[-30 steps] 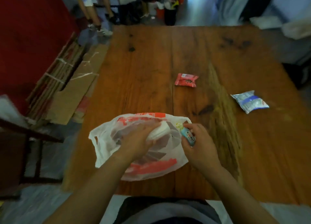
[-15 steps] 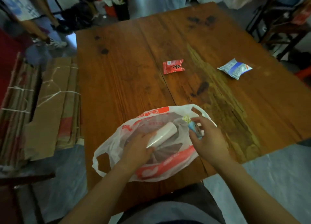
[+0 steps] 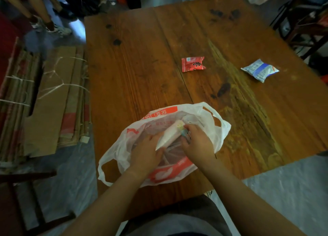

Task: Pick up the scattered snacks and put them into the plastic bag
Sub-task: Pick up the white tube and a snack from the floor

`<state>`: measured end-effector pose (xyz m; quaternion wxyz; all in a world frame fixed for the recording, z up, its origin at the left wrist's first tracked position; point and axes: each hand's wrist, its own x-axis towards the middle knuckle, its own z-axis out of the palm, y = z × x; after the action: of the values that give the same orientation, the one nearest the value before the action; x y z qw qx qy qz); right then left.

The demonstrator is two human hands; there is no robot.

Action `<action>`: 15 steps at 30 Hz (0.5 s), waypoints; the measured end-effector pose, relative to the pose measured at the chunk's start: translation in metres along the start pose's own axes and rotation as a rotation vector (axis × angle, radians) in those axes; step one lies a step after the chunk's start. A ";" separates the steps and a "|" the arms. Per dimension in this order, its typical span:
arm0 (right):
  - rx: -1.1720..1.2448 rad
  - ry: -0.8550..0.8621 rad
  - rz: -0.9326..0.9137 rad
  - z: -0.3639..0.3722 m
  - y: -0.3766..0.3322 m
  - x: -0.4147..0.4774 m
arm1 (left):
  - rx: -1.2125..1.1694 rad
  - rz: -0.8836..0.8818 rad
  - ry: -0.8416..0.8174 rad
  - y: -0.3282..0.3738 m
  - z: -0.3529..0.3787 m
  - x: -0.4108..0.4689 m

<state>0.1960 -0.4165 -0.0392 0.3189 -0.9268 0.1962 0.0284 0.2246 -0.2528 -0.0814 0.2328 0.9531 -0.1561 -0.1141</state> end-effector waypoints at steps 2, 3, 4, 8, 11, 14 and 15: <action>-0.051 -0.061 0.052 -0.002 0.007 -0.005 | -0.013 0.016 -0.025 -0.001 0.000 -0.002; -0.054 -0.083 0.064 -0.004 0.009 -0.008 | -0.017 0.021 -0.029 -0.001 0.000 -0.002; -0.045 -0.090 0.059 -0.005 0.011 -0.010 | -0.017 0.025 -0.026 -0.002 0.000 -0.002; 0.002 -0.062 -0.003 -0.023 0.011 -0.024 | 0.003 0.055 -0.015 0.013 -0.005 0.001; -0.018 -0.041 -0.041 -0.043 0.019 -0.037 | 0.000 0.105 0.015 0.033 -0.018 0.000; 0.028 -0.049 -0.074 -0.066 0.037 -0.050 | 0.057 0.252 0.019 0.057 -0.032 -0.001; 0.052 -0.048 -0.074 -0.074 0.046 -0.055 | 0.189 0.279 0.039 0.064 -0.024 0.001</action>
<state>0.1220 -0.4753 0.0032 0.3483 -0.9239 0.1547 0.0335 0.2166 -0.2977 -0.0298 0.1589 0.9418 -0.2924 -0.0471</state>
